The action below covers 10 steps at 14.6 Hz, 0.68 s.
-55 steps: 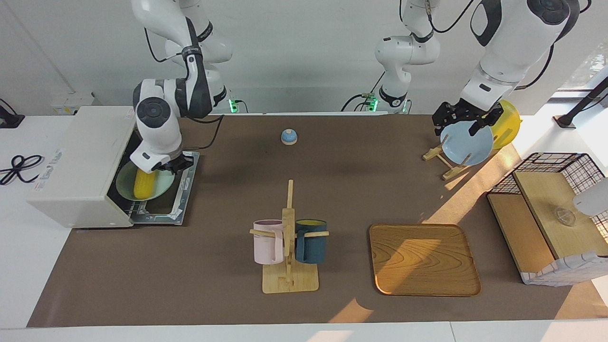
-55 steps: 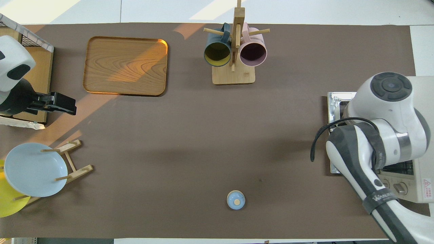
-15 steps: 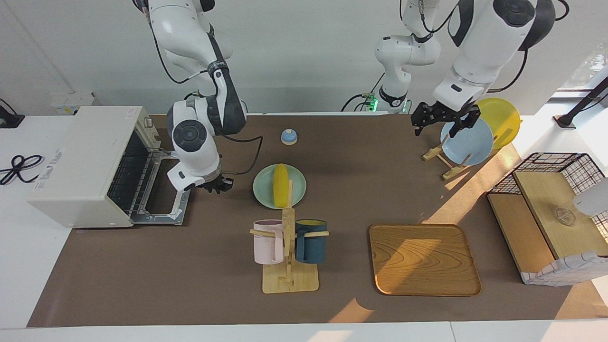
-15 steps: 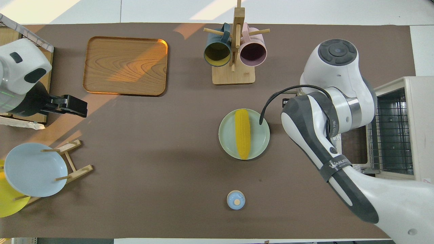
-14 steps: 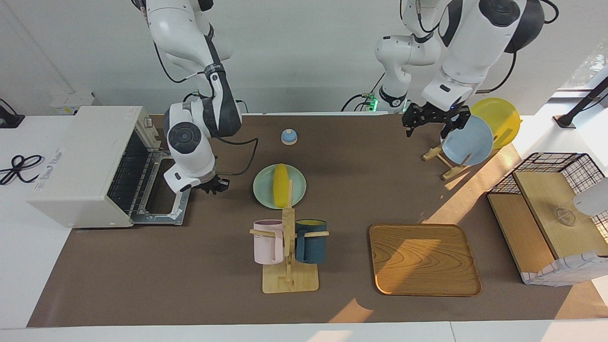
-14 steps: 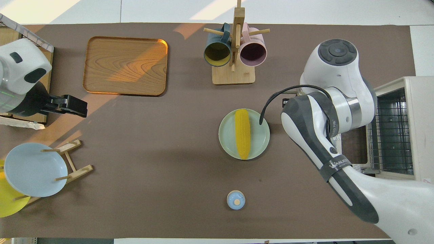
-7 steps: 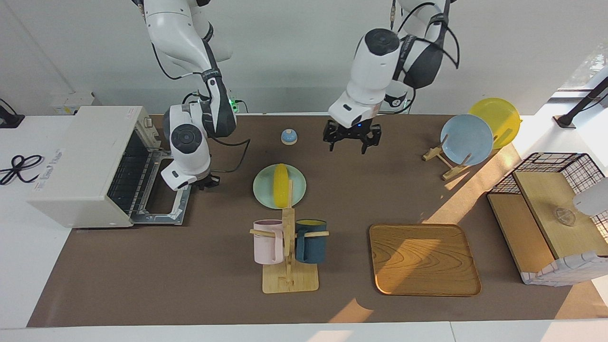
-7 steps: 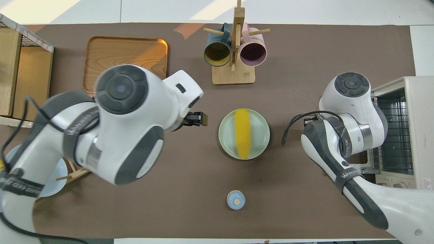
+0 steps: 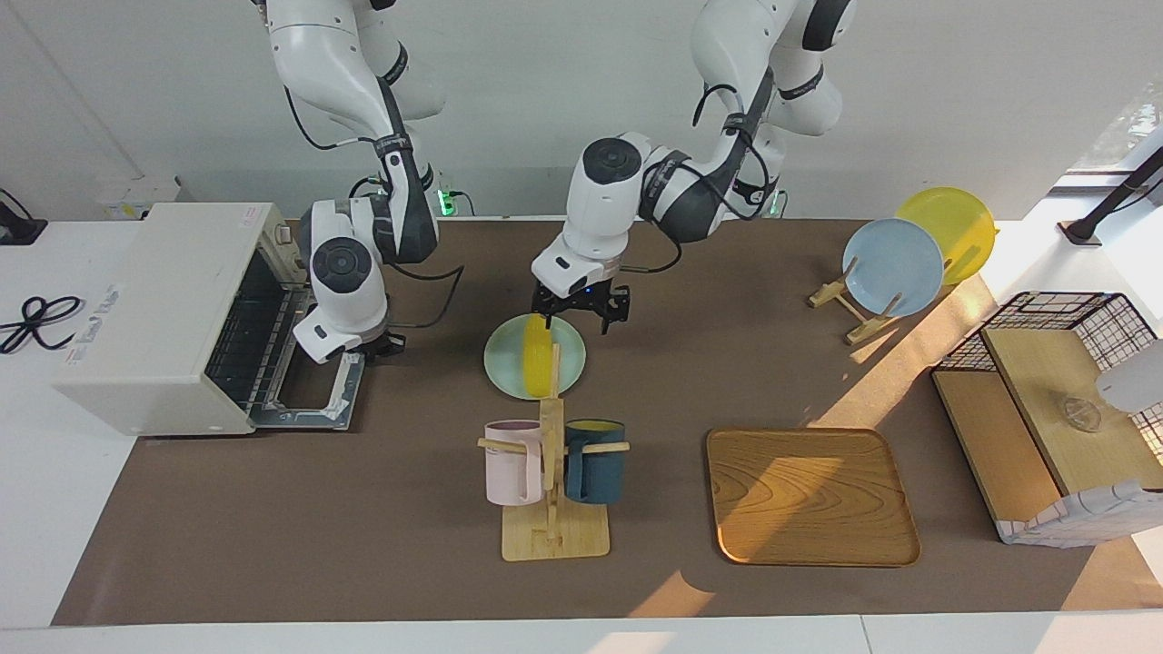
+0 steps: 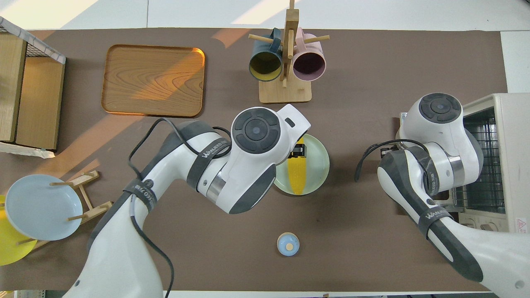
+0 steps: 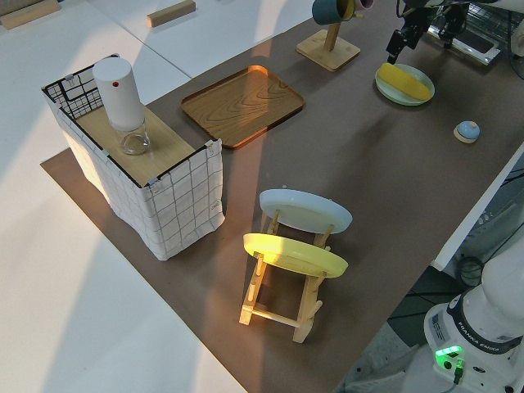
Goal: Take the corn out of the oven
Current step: 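Reach the left gripper to the corn while the right gripper withdraws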
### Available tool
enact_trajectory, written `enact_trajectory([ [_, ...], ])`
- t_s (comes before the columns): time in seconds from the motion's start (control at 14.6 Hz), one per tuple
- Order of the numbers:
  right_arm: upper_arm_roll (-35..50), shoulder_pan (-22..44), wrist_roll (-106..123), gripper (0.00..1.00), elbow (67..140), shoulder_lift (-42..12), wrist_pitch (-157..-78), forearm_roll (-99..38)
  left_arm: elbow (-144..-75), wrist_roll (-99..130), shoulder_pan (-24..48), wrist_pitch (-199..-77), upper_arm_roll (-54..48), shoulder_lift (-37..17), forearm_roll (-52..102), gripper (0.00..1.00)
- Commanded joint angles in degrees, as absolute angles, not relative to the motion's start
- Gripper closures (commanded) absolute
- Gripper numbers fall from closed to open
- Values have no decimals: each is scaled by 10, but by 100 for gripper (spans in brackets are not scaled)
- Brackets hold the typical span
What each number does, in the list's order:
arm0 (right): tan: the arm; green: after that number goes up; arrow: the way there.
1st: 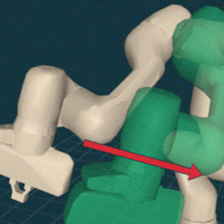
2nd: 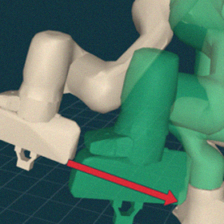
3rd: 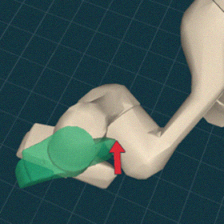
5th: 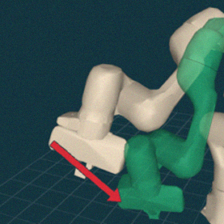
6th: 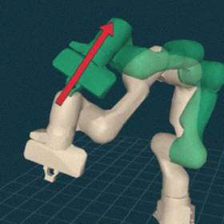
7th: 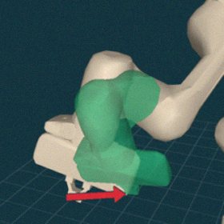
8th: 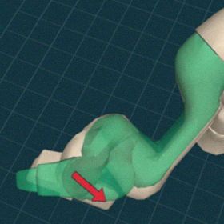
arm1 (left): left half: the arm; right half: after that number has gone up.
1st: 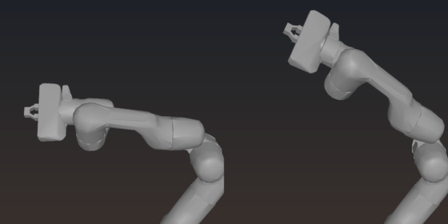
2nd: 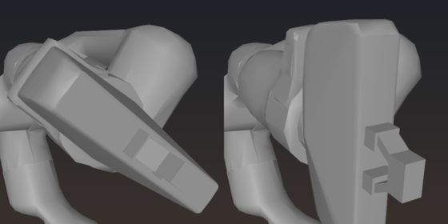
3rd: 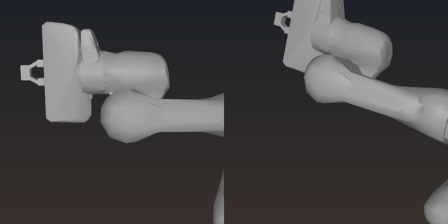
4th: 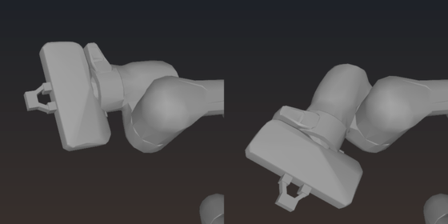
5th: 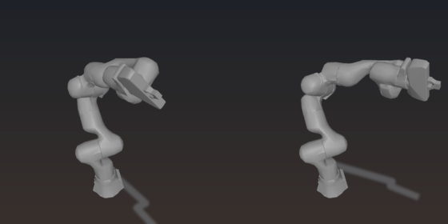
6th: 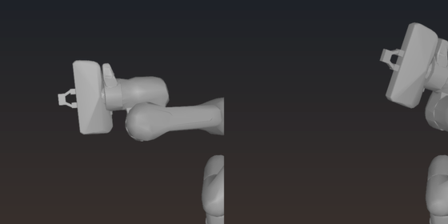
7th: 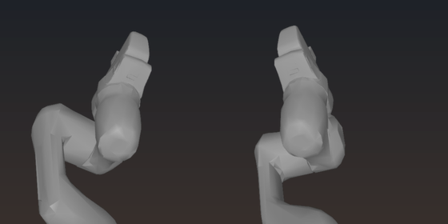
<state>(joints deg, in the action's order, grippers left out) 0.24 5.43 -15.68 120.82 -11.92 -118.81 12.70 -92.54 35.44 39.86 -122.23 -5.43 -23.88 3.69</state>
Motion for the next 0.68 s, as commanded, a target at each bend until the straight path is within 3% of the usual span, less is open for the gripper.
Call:
enact_trajectory([
  [0.0,8,31,-119,96,1222,-104,-1201,155,-881,368,419,-1255,-43,-297,31,0],
  [0.62,8,-10,-14,94,1150,-67,-1093,160,-939,400,435,-1342,-40,-302,29,0],
])
